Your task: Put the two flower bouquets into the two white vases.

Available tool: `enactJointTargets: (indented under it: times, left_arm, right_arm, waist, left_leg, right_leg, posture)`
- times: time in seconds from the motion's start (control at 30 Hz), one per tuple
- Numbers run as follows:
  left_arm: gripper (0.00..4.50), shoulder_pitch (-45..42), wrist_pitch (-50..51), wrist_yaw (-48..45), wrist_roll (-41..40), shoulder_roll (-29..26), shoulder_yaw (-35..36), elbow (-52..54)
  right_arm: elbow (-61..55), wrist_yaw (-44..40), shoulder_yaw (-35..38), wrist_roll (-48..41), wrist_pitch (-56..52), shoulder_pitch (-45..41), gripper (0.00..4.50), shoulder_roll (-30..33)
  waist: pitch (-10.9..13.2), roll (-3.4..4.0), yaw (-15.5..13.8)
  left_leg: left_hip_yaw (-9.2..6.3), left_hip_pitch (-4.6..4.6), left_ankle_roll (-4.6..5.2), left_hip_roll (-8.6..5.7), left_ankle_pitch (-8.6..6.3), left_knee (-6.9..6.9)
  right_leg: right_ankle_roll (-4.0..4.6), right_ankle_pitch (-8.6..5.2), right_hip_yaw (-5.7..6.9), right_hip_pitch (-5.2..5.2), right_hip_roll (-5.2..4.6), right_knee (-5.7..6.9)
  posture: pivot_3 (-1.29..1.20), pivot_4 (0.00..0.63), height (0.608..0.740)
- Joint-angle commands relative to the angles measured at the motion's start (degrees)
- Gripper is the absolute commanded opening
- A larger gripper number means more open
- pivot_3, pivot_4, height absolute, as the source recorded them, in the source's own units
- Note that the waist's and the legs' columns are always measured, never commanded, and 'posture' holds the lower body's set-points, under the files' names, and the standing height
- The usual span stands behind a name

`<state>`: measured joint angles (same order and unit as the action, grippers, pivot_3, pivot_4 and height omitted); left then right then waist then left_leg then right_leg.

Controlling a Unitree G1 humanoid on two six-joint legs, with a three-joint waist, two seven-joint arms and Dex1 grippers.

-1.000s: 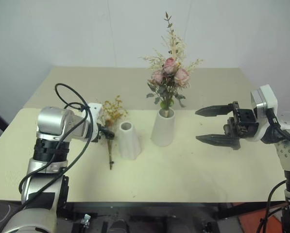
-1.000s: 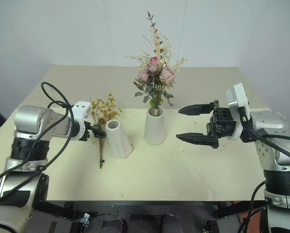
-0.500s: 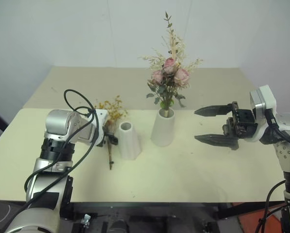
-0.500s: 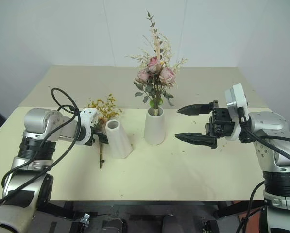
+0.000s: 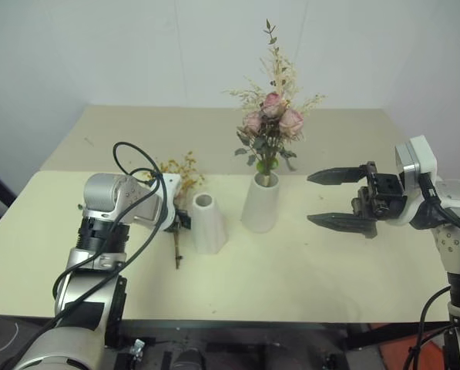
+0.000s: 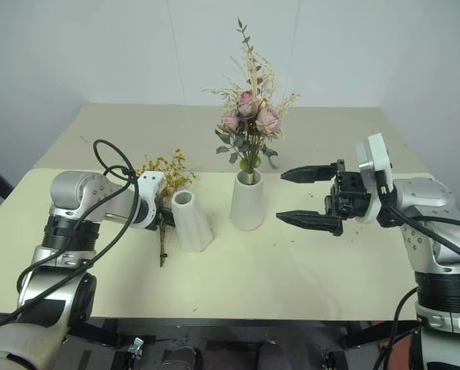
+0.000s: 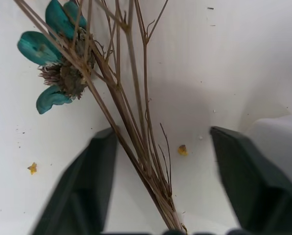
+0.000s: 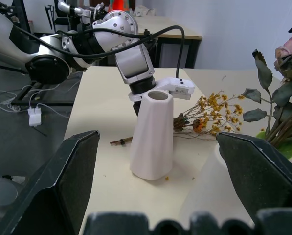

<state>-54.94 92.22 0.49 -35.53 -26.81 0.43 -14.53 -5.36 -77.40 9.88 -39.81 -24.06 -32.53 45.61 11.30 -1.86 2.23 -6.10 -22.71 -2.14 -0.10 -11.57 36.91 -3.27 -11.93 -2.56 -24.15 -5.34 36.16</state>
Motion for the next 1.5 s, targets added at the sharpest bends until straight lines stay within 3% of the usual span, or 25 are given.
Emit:
enactJointTargets:
  times: [0.03,0.23,0.5,0.73,0.83,1.1,1.5]
  left_arm:
    - [1.81,-0.97,0.28,0.04,-0.62,-0.19,1.08,0.17]
    - [0.02,-1.15,0.28,0.81,0.37,-0.30,2.13,0.52]
    - [0.02,-4.37,-3.63,0.02,8.84,-3.31,4.53,0.66]
    - [0.02,-3.41,-19.91,-4.46,13.03,-6.37,7.42,3.03]
    - [0.02,-4.83,-23.09,-8.30,10.43,-5.89,11.64,4.27]
    - [0.02,0.65,-40.79,-22.83,7.62,-6.13,13.13,13.87]
    - [0.02,1.34,-45.53,-36.74,-6.37,-4.44,19.15,17.16]
  right_arm:
    - [-1.21,0.13,1.54,-1.27,0.43,-0.28,4.50,0.23]
    - [-0.91,0.01,1.42,-1.09,0.55,-0.68,4.50,0.28]
    - [-0.97,-0.13,1.31,-1.22,0.35,-0.80,4.50,0.24]
    - [-1.18,0.09,1.36,-1.36,0.13,-0.53,4.50,0.16]
    - [-1.35,0.34,1.36,-1.45,-0.03,-0.38,4.50,0.02]
    - [-2.10,1.72,1.57,-1.51,-0.62,1.02,4.50,-0.21]
    - [-6.23,3.31,1.33,-2.55,-0.98,4.17,4.50,-0.12]
  waist:
    - [0.00,0.00,0.06]
    - [0.00,0.00,0.14]
    - [0.00,0.00,0.23]
    - [0.00,0.00,0.08]
    - [0.00,0.00,0.05]
    - [0.00,0.00,0.19]
    - [0.00,0.00,0.20]
  left_leg:
    - [0.00,0.00,0.00,0.00,0.00,0.00]
    - [0.00,0.00,0.00,0.00,0.00,0.00]
    - [0.00,-0.02,-0.01,0.00,0.00,0.00]
    - [0.00,-0.02,-0.04,0.01,0.01,-0.01]
    - [0.00,-0.04,-0.05,0.01,0.01,-0.01]
    - [0.00,-0.07,-0.06,0.01,0.01,-0.01]
    - [0.00,-0.05,-0.06,0.02,0.01,0.01]
  right_leg:
    - [0.00,0.00,0.00,0.00,0.00,0.00]
    - [0.00,0.00,0.00,-0.01,0.00,0.00]
    - [-0.01,-0.01,0.00,-0.02,0.01,-0.01]
    - [0.00,0.00,0.01,-0.02,0.00,-0.03]
    - [0.19,0.12,0.01,-0.03,0.00,-0.04]
    - [0.24,0.15,0.01,-0.05,-0.01,-0.05]
    - [0.23,0.16,0.02,-0.01,0.01,-0.05]
  posture:
    - [0.00,0.150,0.740]
    - [0.00,0.150,0.740]
    - [0.00,0.150,0.740]
    - [0.00,0.150,0.740]
    - [0.00,0.150,0.740]
    - [0.00,0.150,0.740]
    - [0.00,0.150,0.740]
